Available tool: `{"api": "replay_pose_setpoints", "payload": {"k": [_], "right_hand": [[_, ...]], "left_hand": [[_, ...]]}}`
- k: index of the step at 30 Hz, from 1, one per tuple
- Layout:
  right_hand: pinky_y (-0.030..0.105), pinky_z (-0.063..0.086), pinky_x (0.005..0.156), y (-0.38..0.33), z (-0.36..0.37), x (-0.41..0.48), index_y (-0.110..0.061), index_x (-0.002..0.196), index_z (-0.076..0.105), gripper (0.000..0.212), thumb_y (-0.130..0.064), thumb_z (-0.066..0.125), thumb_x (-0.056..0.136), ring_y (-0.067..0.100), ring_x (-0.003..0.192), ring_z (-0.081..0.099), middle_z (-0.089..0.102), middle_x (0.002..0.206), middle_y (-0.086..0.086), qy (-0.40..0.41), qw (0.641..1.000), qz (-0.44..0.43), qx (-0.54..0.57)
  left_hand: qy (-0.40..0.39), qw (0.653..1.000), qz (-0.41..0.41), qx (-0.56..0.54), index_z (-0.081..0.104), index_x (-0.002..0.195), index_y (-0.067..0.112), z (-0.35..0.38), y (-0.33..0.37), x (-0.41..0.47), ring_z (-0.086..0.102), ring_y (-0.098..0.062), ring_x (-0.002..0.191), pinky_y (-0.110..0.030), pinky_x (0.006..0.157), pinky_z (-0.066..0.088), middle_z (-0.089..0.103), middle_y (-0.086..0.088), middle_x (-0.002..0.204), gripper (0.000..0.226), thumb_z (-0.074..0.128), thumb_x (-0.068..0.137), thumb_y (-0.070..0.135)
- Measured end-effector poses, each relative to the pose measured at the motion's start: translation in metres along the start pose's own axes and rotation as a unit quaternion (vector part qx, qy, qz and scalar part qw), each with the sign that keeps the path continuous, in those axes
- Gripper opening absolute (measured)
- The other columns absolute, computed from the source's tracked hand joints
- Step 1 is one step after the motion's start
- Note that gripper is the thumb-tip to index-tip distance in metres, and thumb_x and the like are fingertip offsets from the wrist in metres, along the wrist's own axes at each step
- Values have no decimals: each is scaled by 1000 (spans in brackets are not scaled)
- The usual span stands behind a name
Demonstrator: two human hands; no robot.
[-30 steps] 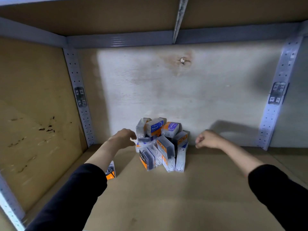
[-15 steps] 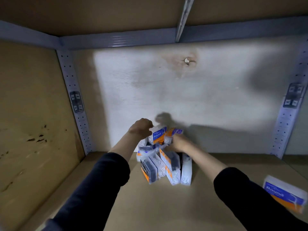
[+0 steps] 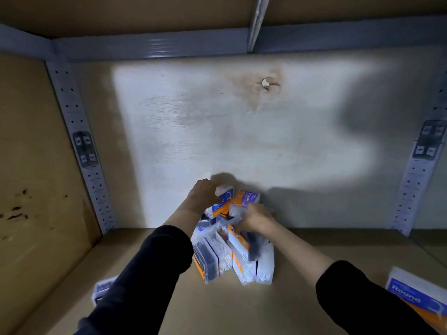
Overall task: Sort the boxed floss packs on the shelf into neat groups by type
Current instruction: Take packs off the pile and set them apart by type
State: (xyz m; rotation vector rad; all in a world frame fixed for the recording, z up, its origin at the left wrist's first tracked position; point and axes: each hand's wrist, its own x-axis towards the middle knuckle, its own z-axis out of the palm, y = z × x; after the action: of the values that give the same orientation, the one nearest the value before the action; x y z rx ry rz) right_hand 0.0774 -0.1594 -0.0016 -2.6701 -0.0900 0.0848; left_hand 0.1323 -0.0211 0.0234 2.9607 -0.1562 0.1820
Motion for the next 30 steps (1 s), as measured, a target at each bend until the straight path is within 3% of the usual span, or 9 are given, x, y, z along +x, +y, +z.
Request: {"api": "replay_pose_setpoints", "payload": {"k": [3, 6, 8, 11, 14, 21, 26, 28, 30], "right_hand": [[18, 30, 43, 5, -1, -1, -8, 67, 54, 24, -24, 71, 73, 12, 62, 54, 56, 71, 2, 5, 1000, 7, 22], [21, 39, 60, 6, 1, -3, -5, 101, 63, 35, -24, 72, 73, 22, 96, 63, 65, 105, 9, 17, 999, 9, 47], [18, 34, 51, 6, 1, -3, -9, 79, 56, 21, -23, 71, 74, 19, 80, 58, 59, 93, 8, 17, 999, 7, 38], [18, 22, 42, 0, 3, -7, -16, 57, 30, 45, -25, 69, 76, 8, 52, 36, 42, 65, 1, 14, 1000, 22, 0], [18, 19, 43, -7, 4, -13, -16, 56, 24, 50, -28, 67, 78, 11, 59, 39, 34, 63, 0, 22, 999, 20, -32], [21, 28, 45, -19, 3, -39, -14, 60, 37, 38, -25, 70, 74, 17, 71, 52, 50, 70, 3, 31, 999, -9, 15], [24, 38, 73, -49, 17, -65, -11, 114, 55, 47, -31, 71, 74, 25, 110, 58, 61, 118, 10, -17, 998, -55, 18], [19, 40, 69, -63, 30, -78, -10, 117, 57, 49, -30, 70, 75, 22, 104, 60, 62, 111, 8, -41, 996, -73, 28], [9, 33, 47, -76, 44, -93, -2, 86, 61, 25, -24, 67, 77, 14, 73, 56, 62, 82, 11, -56, 994, -91, 32]], "left_hand": [[7, 1000, 6, -8, 54, 123, -2, -1, 2, -1, 53, -29, 119, -32, 93, 43, 58, -18, 127, 47, 63, 87, 28], [10, 1000, 2, -18, 57, 117, -2, -2, 3, -6, 57, -31, 113, -34, 88, 47, 59, -19, 122, 43, 66, 83, 23], [7, 1000, -1, -24, 59, 116, -1, -3, 3, -10, 59, -32, 110, -33, 85, 49, 60, -18, 120, 44, 68, 80, 22], [-6, 1000, -5, -29, 60, 115, 0, -7, 0, -18, 59, -31, 108, -32, 82, 49, 61, -17, 118, 46, 72, 76, 23], [-16, 999, -9, -37, 62, 111, 1, -16, -4, -31, 60, -30, 106, -30, 75, 45, 64, -16, 115, 45, 74, 75, 25], [-23, 998, -37, -35, 66, 112, 5, -47, -24, -73, 62, -28, 103, -29, 76, 47, 66, -13, 116, 47, 75, 74, 30], [-22, 997, -66, -42, 65, 113, 5, -69, -45, -113, 60, -26, 106, -30, 83, 49, 64, -11, 118, 47, 74, 75, 31], [-15, 997, -70, -33, 64, 115, 6, -77, -55, -132, 59, -26, 109, -30, 82, 48, 62, -10, 120, 47, 73, 77, 32], [-9, 997, -76, -26, 62, 118, 7, -83, -66, -149, 60, -25, 110, -32, 87, 50, 61, -9, 122, 50, 73, 77, 33]]}}
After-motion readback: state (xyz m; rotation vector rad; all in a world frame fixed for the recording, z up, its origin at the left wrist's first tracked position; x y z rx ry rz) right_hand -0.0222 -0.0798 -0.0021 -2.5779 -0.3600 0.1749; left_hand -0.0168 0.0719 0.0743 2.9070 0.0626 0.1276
